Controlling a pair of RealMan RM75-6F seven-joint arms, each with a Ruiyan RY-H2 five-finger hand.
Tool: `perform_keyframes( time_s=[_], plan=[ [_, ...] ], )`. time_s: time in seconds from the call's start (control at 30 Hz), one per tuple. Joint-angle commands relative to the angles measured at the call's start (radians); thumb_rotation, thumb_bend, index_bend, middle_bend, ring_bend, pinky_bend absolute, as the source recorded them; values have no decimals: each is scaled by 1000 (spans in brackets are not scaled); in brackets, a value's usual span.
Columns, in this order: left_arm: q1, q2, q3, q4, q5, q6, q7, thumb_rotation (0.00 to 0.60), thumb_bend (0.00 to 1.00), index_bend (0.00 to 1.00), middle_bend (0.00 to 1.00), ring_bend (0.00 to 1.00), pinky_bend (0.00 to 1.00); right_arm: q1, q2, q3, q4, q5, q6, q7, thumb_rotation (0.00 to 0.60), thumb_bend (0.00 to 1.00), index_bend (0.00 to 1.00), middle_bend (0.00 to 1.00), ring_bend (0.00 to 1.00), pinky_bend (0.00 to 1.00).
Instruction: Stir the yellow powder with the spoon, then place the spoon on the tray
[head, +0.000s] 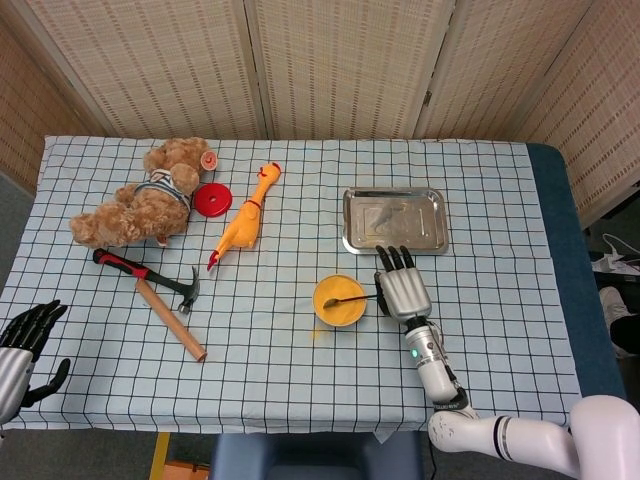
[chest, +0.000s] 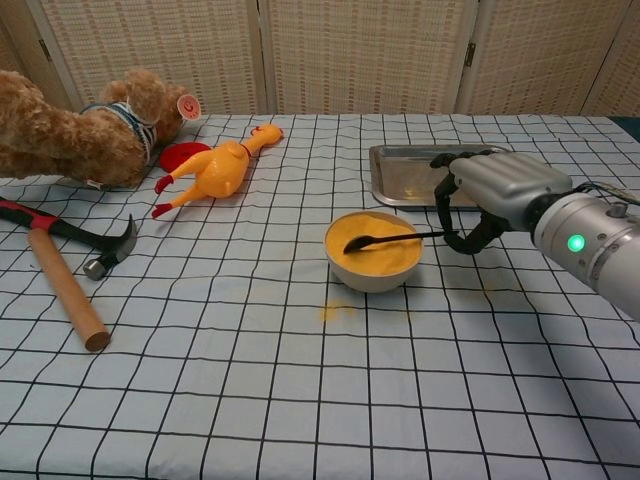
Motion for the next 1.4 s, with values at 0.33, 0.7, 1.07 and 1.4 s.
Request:
perform_keyframes(
  time_s=[0.33,0.7,1.07,1.4],
  plan=[
    [1,1,1,0,1,2,0,600,459,0,0,0,94,-4,-10,22,13,-52,34,47,600,498,707,80,0,0],
    [2,2,3,-3,4,5,-1,600,460,0,0,0,95,50,-23,49,54,-33,7,-53,600,520,735,95,0,0],
    [0,2,1,0,2,2,-4,600,460,0,0,0,95,87,-41,41,106,-4,-22,-144,600,525,773,109,0,0],
    [1,1,1,2,2,3,-3,600,461,0,0,0,94,63,48,-8,-33,40,-33,-205,600,548,812,109,0,0]
  ],
)
